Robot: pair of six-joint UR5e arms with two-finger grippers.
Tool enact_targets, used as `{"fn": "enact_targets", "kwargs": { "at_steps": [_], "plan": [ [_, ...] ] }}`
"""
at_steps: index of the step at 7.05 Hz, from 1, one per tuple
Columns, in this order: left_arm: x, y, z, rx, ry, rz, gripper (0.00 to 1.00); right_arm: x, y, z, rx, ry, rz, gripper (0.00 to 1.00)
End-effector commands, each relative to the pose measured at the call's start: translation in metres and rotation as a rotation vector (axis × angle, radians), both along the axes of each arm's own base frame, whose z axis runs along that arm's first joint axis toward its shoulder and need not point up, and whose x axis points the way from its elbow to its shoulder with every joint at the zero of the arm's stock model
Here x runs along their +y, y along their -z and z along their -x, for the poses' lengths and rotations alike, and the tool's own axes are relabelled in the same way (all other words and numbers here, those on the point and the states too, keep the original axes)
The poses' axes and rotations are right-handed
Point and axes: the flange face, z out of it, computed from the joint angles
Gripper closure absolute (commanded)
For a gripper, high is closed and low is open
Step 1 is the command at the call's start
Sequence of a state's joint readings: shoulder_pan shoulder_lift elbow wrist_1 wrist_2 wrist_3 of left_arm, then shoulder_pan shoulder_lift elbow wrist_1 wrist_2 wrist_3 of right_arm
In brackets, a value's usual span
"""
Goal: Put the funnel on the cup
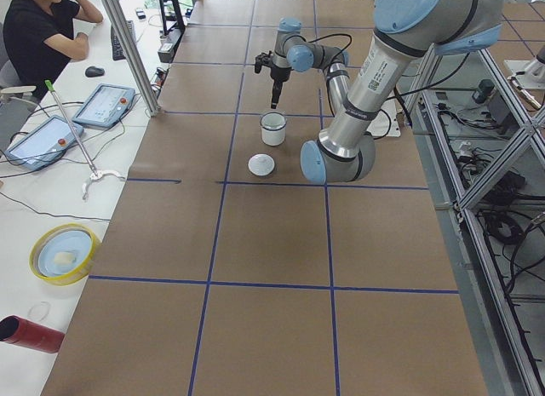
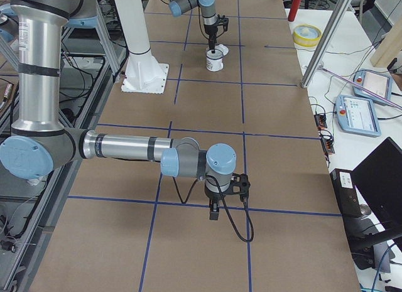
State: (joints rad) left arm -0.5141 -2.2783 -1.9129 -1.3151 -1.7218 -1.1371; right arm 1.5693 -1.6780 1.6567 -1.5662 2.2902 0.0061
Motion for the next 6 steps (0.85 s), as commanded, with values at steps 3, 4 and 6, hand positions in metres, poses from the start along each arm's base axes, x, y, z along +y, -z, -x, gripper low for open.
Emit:
{"fn": "enact_targets", "kwargs": {
  "at_steps": [3, 4, 6],
  "plan": [
    [-0.065, -0.022, 0.091, 0.195, 0.083, -0.030, 0.00, 0.000, 0.000, 0.000, 0.000, 0.000, 0.000, 0.00],
    [-0.091, -0.061, 0.139, 0.208, 0.004, -0.035, 0.00, 0.000, 0.000, 0.000, 0.000, 0.000, 0.000, 0.00],
    [-0.132, -0.140, 0.236, 0.121, -0.057, -0.093, 0.00, 0.000, 0.000, 0.000, 0.000, 0.000, 0.000, 0.00]
  ]
}}
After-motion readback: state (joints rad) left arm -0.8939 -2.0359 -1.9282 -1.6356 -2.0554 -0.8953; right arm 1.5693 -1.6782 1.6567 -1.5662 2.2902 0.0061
